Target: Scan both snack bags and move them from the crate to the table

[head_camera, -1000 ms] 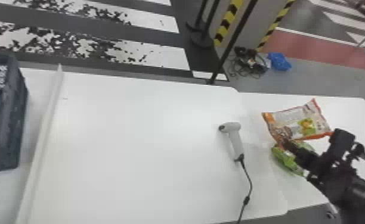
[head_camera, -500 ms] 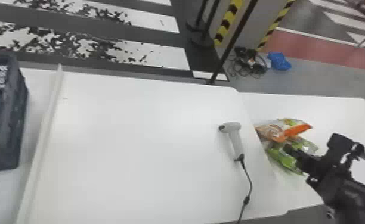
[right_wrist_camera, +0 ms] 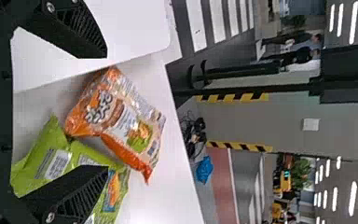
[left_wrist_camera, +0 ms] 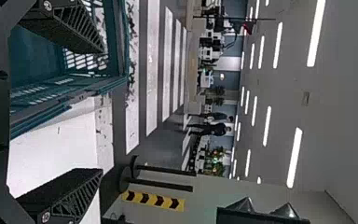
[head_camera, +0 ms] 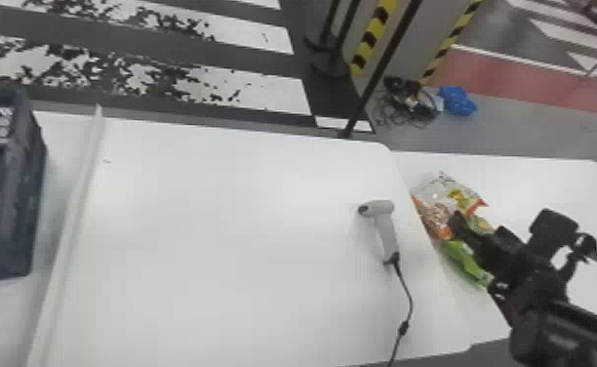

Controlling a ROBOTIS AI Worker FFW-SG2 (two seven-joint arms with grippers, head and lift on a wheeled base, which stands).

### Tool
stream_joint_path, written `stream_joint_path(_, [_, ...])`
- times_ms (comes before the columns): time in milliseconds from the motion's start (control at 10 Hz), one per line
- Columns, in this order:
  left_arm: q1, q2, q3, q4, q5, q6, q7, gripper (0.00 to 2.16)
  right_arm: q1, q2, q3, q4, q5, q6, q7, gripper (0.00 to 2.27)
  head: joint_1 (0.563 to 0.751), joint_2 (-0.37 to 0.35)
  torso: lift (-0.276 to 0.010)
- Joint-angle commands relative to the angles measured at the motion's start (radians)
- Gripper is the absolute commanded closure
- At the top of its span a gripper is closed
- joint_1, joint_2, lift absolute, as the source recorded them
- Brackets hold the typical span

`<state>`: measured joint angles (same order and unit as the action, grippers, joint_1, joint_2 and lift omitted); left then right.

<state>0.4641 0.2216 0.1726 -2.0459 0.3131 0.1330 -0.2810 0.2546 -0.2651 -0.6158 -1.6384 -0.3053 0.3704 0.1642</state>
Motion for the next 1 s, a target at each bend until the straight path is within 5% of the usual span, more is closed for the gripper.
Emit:
stream_joint_path(0, [0.001, -0.005, -0.011, -0.014, 0.0, 0.001, 0.0, 0.09, 0.084, 0.066, 0.065, -0.179, 0.003, -0.046, -0.009, 0.04, 0.695, -0.35, -0.088])
stream_joint_path(400, [-0.001, -0.013, -0.068, -0.022, -0.022, 0.007, 0.043, 0.09, 0.216, 0.176, 0.297, -0.371, 0.083, -0.212, -0.068, 0.04, 0.695, -0.254, -0.088])
stream_joint_path(900, [0.011, -0.034, -0.125, -0.017, -0.069, 0.014, 0.057, 0.09, 0.302, 0.216, 0.567, -0.32, 0.238, -0.571, -0.143, 0.05, 0.695, -0.107, -0.088])
